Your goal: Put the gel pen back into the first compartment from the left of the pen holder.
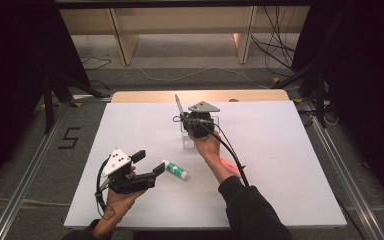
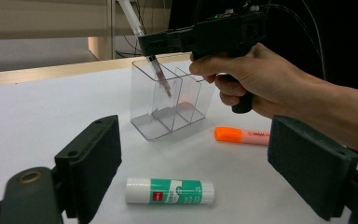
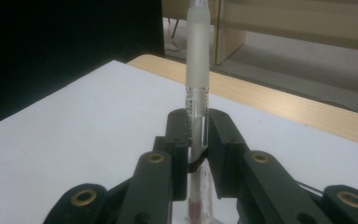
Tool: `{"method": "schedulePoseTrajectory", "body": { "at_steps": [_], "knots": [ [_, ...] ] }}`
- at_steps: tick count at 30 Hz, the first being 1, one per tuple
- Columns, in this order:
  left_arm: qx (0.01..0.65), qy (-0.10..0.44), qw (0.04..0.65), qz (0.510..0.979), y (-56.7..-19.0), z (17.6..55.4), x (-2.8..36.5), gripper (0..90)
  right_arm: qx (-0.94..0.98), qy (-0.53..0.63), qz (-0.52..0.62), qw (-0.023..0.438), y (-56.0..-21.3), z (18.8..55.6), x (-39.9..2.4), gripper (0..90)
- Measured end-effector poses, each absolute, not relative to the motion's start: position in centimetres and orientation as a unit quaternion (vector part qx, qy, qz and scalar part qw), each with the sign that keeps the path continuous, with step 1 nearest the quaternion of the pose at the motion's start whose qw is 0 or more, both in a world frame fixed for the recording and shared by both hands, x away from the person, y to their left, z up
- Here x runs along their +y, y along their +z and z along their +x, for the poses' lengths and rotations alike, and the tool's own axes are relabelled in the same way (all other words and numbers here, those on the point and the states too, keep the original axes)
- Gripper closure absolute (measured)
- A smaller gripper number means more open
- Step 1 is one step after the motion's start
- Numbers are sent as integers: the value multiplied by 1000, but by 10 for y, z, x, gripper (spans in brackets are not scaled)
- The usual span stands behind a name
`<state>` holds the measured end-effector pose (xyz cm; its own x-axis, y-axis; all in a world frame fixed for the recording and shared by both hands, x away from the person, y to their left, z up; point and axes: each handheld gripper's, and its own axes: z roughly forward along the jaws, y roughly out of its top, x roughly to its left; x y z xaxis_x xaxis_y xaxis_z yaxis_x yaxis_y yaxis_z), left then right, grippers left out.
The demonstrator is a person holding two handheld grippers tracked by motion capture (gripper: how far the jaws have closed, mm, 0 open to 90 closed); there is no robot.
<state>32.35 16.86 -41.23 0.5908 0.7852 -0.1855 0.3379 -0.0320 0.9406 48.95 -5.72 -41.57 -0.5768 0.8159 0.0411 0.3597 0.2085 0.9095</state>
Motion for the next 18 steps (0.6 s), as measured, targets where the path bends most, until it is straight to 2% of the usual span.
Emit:
{"method": "schedulePoseTrajectory", "body": {
  "at_steps": [6, 8, 10, 12, 15, 18],
  "knots": [
    [405, 199, 563, 693, -412, 324, 169, 169, 742, 486, 400, 232, -419, 488, -60, 783],
    [405, 199, 562, 693, -412, 324, 169, 169, 746, 483, 401, 221, -420, 489, -62, 697],
    [406, 199, 563, 692, -412, 323, 169, 169, 744, 484, 408, 215, -419, 487, -63, 559],
    [407, 199, 565, 690, -412, 324, 169, 169, 739, 488, 414, 207, -416, 486, -66, 459],
    [407, 200, 565, 690, -412, 323, 169, 169, 731, 501, 421, 193, -408, 484, -72, 379],
    [407, 200, 565, 689, -412, 323, 169, 169, 729, 508, 420, 185, -400, 481, -80, 347]
  ]
}}
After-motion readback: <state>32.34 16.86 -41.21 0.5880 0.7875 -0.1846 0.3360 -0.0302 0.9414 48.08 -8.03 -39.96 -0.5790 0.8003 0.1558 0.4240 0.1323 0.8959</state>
